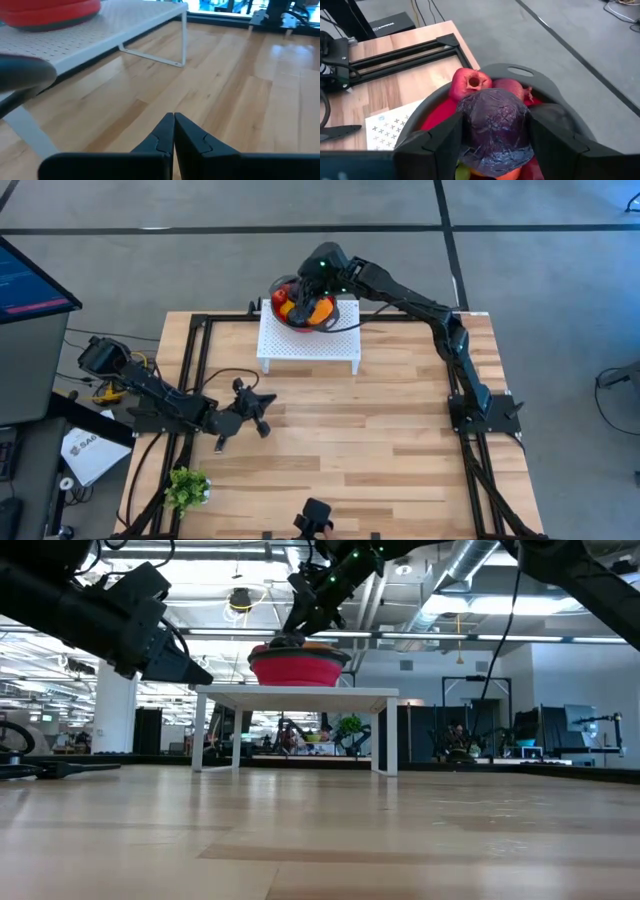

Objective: Pick & Place Fruit
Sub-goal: Put the purple plum into the red strainer bowl on the shelf

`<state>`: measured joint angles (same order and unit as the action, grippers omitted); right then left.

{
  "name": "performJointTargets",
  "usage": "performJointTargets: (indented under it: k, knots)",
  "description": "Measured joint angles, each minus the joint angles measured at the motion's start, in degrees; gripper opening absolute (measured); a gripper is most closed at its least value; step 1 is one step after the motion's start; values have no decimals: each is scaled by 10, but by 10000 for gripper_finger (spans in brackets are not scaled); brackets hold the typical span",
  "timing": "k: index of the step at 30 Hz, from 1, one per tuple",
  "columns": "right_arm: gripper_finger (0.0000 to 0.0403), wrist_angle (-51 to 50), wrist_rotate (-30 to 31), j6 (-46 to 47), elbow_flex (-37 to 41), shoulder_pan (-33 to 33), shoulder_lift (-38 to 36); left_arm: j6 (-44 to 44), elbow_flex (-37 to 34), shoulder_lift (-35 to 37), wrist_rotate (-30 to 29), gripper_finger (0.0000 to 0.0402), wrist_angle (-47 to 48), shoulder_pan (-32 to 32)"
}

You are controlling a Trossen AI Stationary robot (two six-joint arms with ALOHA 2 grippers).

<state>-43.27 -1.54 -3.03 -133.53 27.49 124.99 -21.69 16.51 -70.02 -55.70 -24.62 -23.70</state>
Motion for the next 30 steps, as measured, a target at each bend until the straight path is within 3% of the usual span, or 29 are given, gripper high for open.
performJointTargets:
  k: [5, 20, 30]
  knots:
    - [214, 0, 0, -5, 0, -5, 0, -1, 0, 0, 22, 3, -1, 0]
    - [249, -2, 0, -19, 0, -5, 0, -2, 0, 0, 22, 3, -9, 0]
    - [250, 0, 0, -21, 0, -5, 0, -2, 0, 0, 22, 3, -14, 0]
